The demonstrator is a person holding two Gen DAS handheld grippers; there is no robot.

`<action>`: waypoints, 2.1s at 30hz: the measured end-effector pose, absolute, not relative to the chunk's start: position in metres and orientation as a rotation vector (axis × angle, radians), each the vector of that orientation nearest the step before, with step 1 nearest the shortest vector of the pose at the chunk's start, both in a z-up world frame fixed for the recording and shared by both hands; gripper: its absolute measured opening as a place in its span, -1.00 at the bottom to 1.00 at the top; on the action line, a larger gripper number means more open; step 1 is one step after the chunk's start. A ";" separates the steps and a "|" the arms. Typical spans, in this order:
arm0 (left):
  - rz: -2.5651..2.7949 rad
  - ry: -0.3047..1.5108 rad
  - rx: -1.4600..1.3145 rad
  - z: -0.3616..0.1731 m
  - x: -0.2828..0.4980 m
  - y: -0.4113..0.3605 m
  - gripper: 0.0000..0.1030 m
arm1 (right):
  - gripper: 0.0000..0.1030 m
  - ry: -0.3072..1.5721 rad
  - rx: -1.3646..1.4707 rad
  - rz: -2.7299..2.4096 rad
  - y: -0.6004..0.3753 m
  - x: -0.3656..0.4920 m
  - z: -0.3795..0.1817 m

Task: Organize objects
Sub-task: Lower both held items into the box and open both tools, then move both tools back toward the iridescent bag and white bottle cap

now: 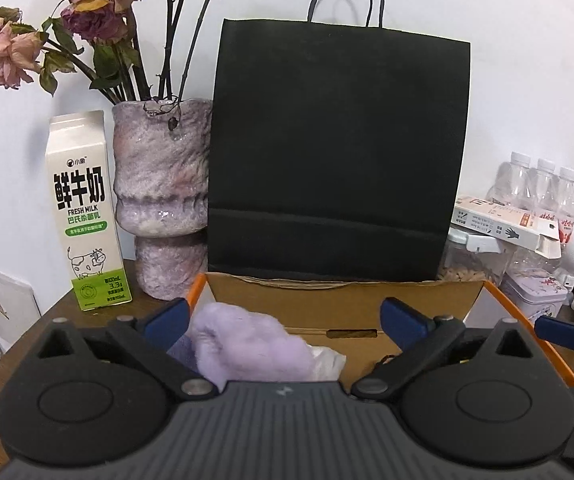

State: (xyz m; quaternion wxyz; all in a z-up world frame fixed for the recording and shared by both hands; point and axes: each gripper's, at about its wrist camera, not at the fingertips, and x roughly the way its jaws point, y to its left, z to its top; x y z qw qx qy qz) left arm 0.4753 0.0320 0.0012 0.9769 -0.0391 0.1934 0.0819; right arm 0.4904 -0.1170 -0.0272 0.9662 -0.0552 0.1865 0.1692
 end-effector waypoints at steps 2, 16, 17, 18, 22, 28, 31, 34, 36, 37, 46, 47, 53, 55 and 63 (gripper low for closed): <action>0.168 0.389 -0.080 0.001 0.475 0.032 1.00 | 1.00 0.377 -0.114 0.343 -0.117 0.490 -0.027; 0.157 0.382 -0.078 0.006 0.468 0.031 1.00 | 1.00 0.385 -0.093 0.344 -0.119 0.484 -0.022; 0.155 0.384 -0.081 0.006 0.467 0.032 1.00 | 1.00 0.386 -0.093 0.345 -0.119 0.483 -0.021; 0.153 0.386 -0.084 0.007 0.466 0.033 1.00 | 1.00 0.387 -0.093 0.347 -0.120 0.483 -0.021; 0.150 0.390 -0.093 0.009 0.460 0.037 1.00 | 1.00 0.386 -0.093 0.356 -0.120 0.477 -0.017; 0.136 0.382 -0.093 0.013 0.446 0.041 1.00 | 1.00 0.380 -0.105 0.374 -0.126 0.465 -0.014; 0.130 0.374 -0.088 0.015 0.435 0.043 1.00 | 1.00 0.372 -0.115 0.384 -0.130 0.457 -0.013; 0.126 0.370 -0.084 0.014 0.425 0.045 1.00 | 1.00 0.367 -0.124 0.400 -0.133 0.447 -0.012; 0.120 0.372 -0.080 0.014 0.418 0.047 1.00 | 1.00 0.366 -0.135 0.411 -0.134 0.440 -0.012; 0.118 0.372 -0.078 0.014 0.415 0.048 1.00 | 1.00 0.365 -0.142 0.415 -0.134 0.437 -0.013; 0.105 0.384 -0.059 0.011 0.389 0.051 1.00 | 1.00 0.370 -0.171 0.452 -0.139 0.409 -0.018; 0.103 0.388 -0.057 0.010 0.386 0.050 1.00 | 1.00 0.370 -0.174 0.455 -0.139 0.407 -0.019; 0.103 0.407 -0.050 0.006 0.367 0.049 1.00 | 1.00 0.385 -0.184 0.465 -0.146 0.387 -0.024; 0.105 0.413 -0.050 0.004 0.359 0.049 1.00 | 1.00 0.393 -0.181 0.463 -0.150 0.381 -0.025; 0.110 0.436 -0.057 0.000 0.326 0.049 1.00 | 1.00 0.415 -0.175 0.457 -0.165 0.352 -0.030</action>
